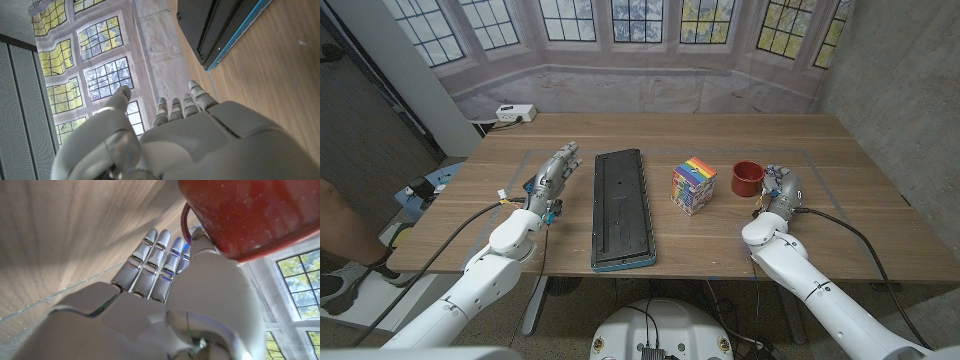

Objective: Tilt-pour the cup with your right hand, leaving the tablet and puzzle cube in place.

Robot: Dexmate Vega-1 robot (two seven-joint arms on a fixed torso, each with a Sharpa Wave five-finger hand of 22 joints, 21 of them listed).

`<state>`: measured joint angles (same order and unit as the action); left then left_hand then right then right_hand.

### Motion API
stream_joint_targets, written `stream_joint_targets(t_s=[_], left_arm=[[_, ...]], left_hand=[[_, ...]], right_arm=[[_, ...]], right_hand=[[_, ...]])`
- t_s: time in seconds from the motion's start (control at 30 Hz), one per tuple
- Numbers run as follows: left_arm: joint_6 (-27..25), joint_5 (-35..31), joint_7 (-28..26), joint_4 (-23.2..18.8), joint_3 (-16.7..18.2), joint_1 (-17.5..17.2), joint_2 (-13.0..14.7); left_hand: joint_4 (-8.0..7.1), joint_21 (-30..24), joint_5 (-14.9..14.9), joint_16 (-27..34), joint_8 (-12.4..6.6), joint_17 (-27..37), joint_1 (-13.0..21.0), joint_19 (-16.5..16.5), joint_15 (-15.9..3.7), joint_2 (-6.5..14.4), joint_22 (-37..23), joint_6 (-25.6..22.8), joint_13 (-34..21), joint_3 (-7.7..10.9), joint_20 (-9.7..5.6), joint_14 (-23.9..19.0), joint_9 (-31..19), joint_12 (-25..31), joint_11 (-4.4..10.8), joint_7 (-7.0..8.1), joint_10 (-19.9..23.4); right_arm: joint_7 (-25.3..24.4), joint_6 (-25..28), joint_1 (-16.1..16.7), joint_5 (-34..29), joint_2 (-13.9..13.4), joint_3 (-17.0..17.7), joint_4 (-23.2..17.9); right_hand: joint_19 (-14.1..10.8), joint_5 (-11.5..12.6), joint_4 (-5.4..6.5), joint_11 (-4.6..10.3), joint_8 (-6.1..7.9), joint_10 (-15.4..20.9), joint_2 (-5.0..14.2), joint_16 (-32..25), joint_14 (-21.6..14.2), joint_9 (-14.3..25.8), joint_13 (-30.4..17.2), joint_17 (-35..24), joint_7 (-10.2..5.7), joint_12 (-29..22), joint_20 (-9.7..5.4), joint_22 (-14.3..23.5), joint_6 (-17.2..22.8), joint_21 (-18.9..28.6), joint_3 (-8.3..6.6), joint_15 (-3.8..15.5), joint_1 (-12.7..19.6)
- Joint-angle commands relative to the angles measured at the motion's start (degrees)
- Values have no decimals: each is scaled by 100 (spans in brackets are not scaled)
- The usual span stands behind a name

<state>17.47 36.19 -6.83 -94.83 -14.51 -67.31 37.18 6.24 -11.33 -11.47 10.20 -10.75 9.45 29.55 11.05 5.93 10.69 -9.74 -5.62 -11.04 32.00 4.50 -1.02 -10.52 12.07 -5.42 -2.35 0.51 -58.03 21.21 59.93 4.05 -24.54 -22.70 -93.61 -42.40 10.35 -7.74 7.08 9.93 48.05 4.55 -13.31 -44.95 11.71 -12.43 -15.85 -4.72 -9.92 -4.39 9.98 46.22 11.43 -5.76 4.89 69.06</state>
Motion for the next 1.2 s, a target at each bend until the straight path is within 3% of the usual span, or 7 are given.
stream_joint_targets(t_s=[0.03, 0.27, 0.87, 1.2], left_arm=[[33, 47, 81, 90, 6, 16, -8], [49, 80, 91, 91, 42, -28, 15], [59, 127, 167, 185, 3, 44, -43], [81, 100, 129, 172, -12, 12, -53]], left_hand=[[-13, 3, -35, 3, -4, 21, 73, 27, 14, -19, -31, -23, -26, -14, 36, -21, -21, 3, -7, 21, 34], [-14, 3, -35, 3, -2, 21, 74, 26, 9, -20, -31, -18, -26, -16, 33, -21, -21, 0, -8, 17, 26], [-15, 4, -35, 2, 1, 21, 77, 25, 15, -19, -31, -8, -27, -19, 36, -17, -21, 1, -1, 24, 28], [-16, 5, -36, 3, 0, 21, 81, 22, 12, -18, -31, -8, -27, -19, 38, -18, -21, 3, -5, 24, 33]], right_arm=[[249, 362, 112, 6, -186, -26, -372], [472, 612, 152, -5, -366, -53, -637], [746, 1109, 368, 0, -671, 35, -1234], [894, 1108, 512, 38, -864, 154, -1323]], right_hand=[[38, 15, -20, 8, 8, -115, -34, 29, 88, -1, -1, -24, -4, 4, -273, 18, -70, -14, 16, 547, -15], [103, 19, -35, 2, 12, -247, -63, 96, 295, -6, 10, -15, -40, -6, -237, 17, -213, -25, 24, 467, -14], [172, 28, -44, 44, 37, -400, -68, 109, 424, -12, 25, -6, -66, -21, -187, 14, -338, -31, 23, 451, -10], [267, 32, -41, 74, 40, -516, -60, 127, 538, -14, 32, 2, -103, -20, -163, 10, -445, -52, 21, 450, -15]])
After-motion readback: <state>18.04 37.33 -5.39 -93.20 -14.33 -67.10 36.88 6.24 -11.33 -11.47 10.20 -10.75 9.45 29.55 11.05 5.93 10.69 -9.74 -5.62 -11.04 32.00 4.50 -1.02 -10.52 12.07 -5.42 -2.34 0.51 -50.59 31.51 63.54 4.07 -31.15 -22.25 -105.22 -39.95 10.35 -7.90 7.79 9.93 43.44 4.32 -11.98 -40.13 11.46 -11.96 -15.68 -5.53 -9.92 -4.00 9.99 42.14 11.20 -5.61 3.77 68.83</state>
